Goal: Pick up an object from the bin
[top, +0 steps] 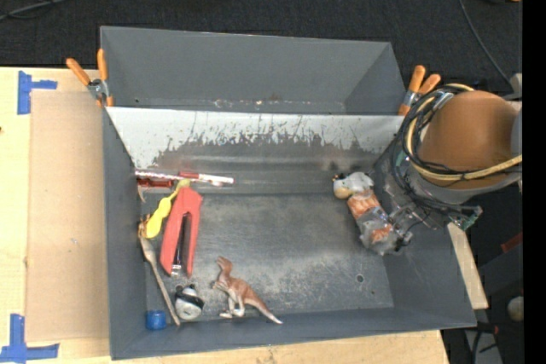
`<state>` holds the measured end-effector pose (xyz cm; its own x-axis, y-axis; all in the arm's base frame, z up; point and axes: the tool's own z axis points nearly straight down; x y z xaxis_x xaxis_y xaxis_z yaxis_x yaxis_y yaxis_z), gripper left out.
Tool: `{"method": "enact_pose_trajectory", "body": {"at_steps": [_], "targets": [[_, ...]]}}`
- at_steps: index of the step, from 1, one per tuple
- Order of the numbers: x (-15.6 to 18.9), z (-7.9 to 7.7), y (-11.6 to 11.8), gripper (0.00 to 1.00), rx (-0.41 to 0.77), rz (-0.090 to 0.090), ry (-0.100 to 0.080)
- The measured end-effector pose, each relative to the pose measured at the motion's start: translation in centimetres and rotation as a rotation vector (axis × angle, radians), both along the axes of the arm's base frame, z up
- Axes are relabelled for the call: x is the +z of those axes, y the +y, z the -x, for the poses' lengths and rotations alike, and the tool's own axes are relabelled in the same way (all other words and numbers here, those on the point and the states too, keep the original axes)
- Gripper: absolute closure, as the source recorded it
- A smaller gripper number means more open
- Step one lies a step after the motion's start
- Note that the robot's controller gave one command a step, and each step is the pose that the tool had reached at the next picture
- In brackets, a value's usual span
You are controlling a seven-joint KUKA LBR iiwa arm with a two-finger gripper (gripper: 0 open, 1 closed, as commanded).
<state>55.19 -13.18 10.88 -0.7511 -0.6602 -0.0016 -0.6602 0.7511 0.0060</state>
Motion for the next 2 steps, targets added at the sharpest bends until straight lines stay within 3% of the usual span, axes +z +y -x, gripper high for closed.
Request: {"method": "enact_pose_trajectory", "body": {"at_steps": [1,2], "targets": [[5.8,0.2,-0.4,1.0,-0.082,-0.003,0.004],[8.5,0.1,-1.0,1.0,-0.046,-0.003,0.004]]}}
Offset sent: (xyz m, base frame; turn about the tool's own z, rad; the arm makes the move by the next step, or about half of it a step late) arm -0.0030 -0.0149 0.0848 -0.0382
